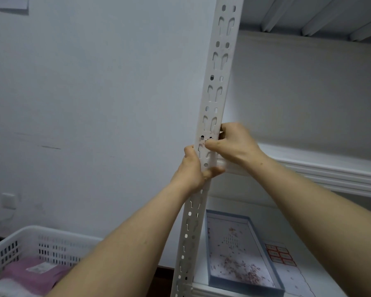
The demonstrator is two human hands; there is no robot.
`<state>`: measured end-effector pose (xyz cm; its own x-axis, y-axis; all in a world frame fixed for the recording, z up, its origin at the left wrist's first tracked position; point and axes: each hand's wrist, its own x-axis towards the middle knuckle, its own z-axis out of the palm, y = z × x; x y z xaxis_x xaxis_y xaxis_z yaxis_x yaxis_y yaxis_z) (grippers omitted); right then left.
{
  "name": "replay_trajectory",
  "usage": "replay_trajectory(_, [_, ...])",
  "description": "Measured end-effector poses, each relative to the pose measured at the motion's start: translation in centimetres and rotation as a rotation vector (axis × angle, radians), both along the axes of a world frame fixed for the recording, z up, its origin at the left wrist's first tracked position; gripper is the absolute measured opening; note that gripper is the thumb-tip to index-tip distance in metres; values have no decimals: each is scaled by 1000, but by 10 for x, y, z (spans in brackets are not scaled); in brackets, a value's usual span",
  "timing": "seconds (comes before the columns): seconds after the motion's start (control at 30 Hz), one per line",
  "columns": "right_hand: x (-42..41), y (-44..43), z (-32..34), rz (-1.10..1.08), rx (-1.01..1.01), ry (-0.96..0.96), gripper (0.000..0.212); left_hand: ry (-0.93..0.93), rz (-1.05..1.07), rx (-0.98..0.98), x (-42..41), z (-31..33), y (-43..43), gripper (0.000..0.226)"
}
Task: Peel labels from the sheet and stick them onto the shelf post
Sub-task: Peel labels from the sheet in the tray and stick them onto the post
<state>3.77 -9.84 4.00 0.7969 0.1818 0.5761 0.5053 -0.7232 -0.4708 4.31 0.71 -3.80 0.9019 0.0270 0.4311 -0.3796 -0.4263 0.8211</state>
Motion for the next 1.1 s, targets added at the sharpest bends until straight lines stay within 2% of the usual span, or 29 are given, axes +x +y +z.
replay_trajectory(0.07, [1, -12, -1, 78, 120, -12, 32, -17, -7, -1, -1, 0, 1, 64])
replay_trajectory(0.13, [0, -21, -7, 35, 150, -298, 35, -25, -4, -2, -1, -1, 1, 69])
replay_trajectory(0.23, [-2, -23, -14, 125, -70, -714, 16, -5, 2, 9, 0, -1, 1, 72])
replay_trajectory(0.37, [9, -16, -12, 64, -436, -984, 8, 26, 10, 33, 2, 0, 2, 76])
replay_trajectory(0.43, [14, -14, -9, 21, -550, -1046, 5, 25, 13, 44, 3, -1, 2, 78])
replay_trajectory(0.53, [17, -16, -7, -13, -713, -1079, 14, 15, 14, 48, 1, 0, 1, 79])
replay_trajectory(0.73, [7, -9, 2, -100, -1027, -1145, 20, -3, 20, 65, -1, 1, 1, 74])
replay_trajectory(0.87, [5, -5, 5, -105, -1119, -1155, 19, 1, 9, 45, -1, 1, 1, 72])
replay_trajectory(0.97, [4, -3, 13, -50, -1138, -1272, 37, -1, 5, 36, -1, 1, 1, 64])
replay_trajectory(1.1, [7, -4, 27, 55, -1213, -1399, 46, -18, -24, 8, -1, 1, 2, 63])
